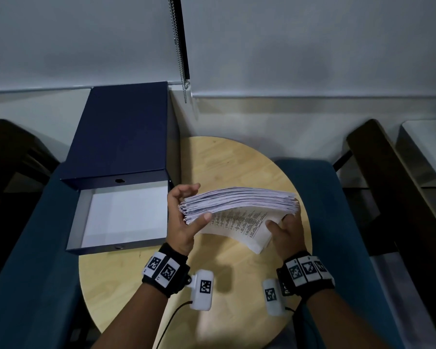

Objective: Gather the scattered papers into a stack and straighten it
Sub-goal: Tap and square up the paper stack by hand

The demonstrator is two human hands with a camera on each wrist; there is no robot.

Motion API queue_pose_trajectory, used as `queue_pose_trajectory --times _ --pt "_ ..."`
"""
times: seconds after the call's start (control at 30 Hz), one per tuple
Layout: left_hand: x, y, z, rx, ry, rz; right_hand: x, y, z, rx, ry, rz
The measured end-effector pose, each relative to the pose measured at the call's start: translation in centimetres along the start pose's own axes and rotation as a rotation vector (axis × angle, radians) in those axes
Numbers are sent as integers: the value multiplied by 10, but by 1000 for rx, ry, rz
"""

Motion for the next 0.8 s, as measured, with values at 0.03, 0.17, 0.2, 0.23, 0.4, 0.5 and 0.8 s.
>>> queue_pose_trajectory --times 0.03,0.17,0.2,0.23,0.4,0.5,0.8 --pt "-2 0 2 -26 10 6 1 -1 1 4 0 1" --pt "-4 3 5 -157 40 -21 2 0 2 -18 16 -13" --pt "-3 4 5 -165 62 -9 2 0 2 -18 12 -12" --pt "-3 5 5 -172 79 5 1 0 2 -25 1 -13" --pt "-1 10 10 -242 30 -10 5 3 3 -29 -80 -12" --pt "-2 11 10 -224 2 8 5 6 1 -42 -77 -1" --pt "15 13 -4 -117 -104 -38 9 10 -2 -85 -111 39"
Point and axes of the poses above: each hand's wrist, its own y-axis towards the middle knuckle, its own z-axis out of the palm, x = y × z, the point moved 3 cm from there along y, towards the middle knuckle, and after that the axes turned 14 degrees about z, right-handed, at the moved point
